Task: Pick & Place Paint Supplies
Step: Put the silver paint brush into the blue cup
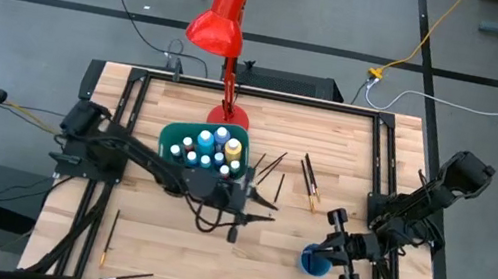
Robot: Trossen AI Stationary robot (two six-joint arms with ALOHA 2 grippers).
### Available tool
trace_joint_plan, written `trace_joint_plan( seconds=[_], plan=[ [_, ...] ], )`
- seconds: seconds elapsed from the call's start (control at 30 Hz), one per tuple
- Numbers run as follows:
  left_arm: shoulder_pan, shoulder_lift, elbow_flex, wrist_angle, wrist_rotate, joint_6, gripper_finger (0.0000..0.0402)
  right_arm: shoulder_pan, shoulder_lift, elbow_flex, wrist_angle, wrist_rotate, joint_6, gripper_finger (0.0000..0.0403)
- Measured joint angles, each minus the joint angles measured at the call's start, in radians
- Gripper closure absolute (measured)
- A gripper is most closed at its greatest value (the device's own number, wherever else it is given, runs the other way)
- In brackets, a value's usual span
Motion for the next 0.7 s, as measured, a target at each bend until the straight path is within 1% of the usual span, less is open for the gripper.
trace_joint_plan(
  seconds=[0.07,0.17,0.27,0.33,0.47,0.6,0.7],
  plan=[
    [0.002,0.045,0.042,0.022,0.013,0.040,0.0244,-0.006,0.000,0.006,0.001,0.000,0.000,0.0384],
    [0.003,0.107,0.120,0.023,0.060,0.109,0.0206,-0.014,0.000,0.012,0.002,0.000,-0.001,0.0384],
    [0.002,0.168,0.214,0.022,0.070,0.153,0.0179,-0.019,-0.001,0.012,0.002,0.016,0.001,0.0384],
    [0.002,0.200,0.278,0.023,0.070,0.154,0.0170,-0.019,-0.001,0.012,0.002,0.045,0.008,0.0384],
    [0.003,0.215,0.360,0.000,0.077,0.151,0.0168,-0.019,-0.001,0.012,0.002,0.060,0.012,0.0383],
    [0.003,0.215,0.371,-0.010,0.130,0.156,0.0185,-0.019,-0.001,0.012,0.002,0.058,0.011,0.0380],
    [0.005,0.215,0.371,-0.012,0.186,0.129,0.0199,-0.019,-0.001,0.012,0.003,0.047,0.011,0.0383]
  ],
)
